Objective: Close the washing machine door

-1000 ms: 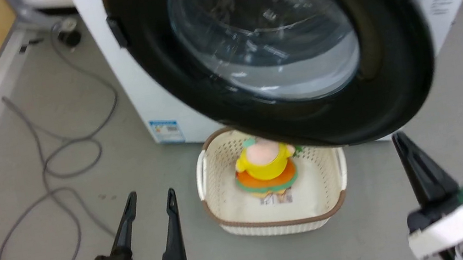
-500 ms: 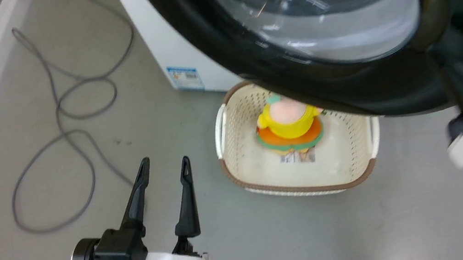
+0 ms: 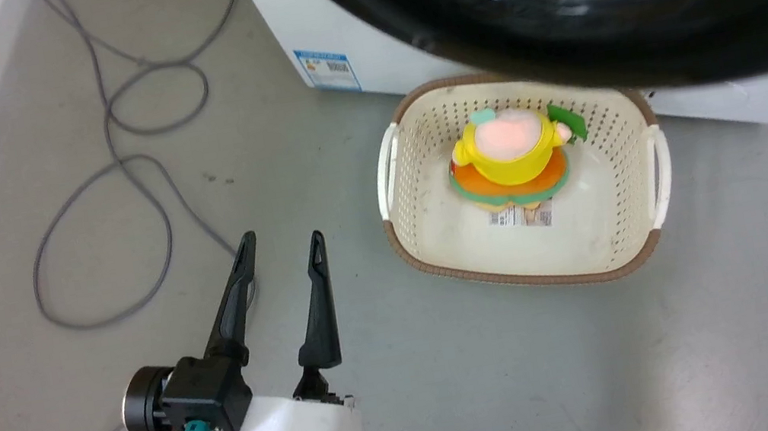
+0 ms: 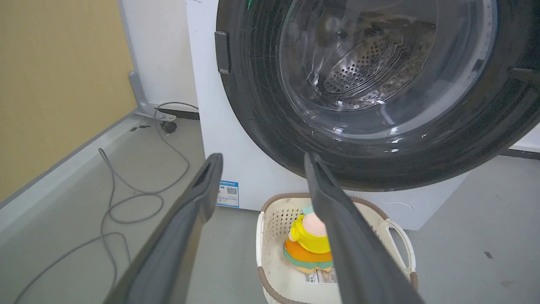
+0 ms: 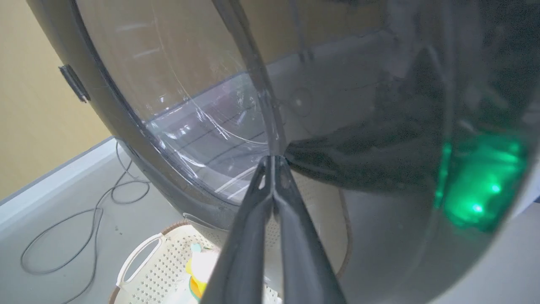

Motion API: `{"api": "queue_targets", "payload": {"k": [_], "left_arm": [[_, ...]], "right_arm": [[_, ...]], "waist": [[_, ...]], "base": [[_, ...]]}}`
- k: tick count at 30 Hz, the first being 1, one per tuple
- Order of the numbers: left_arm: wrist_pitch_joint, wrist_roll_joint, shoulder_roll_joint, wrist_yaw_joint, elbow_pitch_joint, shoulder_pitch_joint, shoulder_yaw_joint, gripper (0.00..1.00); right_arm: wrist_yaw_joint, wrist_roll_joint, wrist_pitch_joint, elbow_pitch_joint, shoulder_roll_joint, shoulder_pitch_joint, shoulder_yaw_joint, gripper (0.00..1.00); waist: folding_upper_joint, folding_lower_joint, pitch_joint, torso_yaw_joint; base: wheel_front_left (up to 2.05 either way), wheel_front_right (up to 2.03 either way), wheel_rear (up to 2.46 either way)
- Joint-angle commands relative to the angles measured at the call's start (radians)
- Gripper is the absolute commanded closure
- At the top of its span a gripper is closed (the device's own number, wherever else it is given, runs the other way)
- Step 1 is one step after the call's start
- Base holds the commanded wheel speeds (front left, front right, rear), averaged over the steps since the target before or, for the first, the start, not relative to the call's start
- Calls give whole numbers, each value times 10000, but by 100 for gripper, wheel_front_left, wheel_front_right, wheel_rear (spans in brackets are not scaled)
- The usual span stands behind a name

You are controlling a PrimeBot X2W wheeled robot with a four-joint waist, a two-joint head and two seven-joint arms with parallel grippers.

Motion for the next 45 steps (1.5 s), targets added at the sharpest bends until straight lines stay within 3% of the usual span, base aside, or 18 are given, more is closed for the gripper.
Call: {"api": "queue_targets", "payload": {"k": [1, 11, 20, 27, 36, 40, 45], "left_arm": [[-43, 48, -36, -62, -14, -186, 32, 0], [-43, 126, -182, -201, 96, -387, 45, 0], [-43, 182, -235, -230, 260, -280, 220, 0], [-43, 243, -246, -294, 465, -10, 446, 0], [-43, 212, -144, -299, 869, 663, 902, 0], [-43, 155, -117, -283, 1025, 1021, 1087, 0], [-43, 123, -91, -261, 1063, 1397, 1264, 0]], "right_arm": [[-19, 132, 67, 222, -125, -484, -192, 100], [-19, -105, 315, 1699, -503, -2458, -532, 100], [-19, -81, -278, 2217, -283, -2293, -263, 100], [-19, 126, -1048, 1758, -6, -870, 585, 100], [-19, 466, -1493, -33, 551, 1813, 853, 100], [-19, -176, -1769, -1180, 1159, 3443, 258, 100], [-19, -1137, -1998, -2237, 2583, 5112, -770, 100]], "waist": [[0, -1, 109, 52], [0, -1, 341, 173], [0, -1, -184, -9], [0, -1, -1272, -452], [0, -1, -2604, -1267], [0, -1, -3083, -1669], [0, -1, -3400, -1964]], "base": [[0, 0, 0], [0, 0, 0], [0, 0, 0], [0, 0, 0], [0, 0, 0], [0, 0, 0], [0, 0, 0]]}}
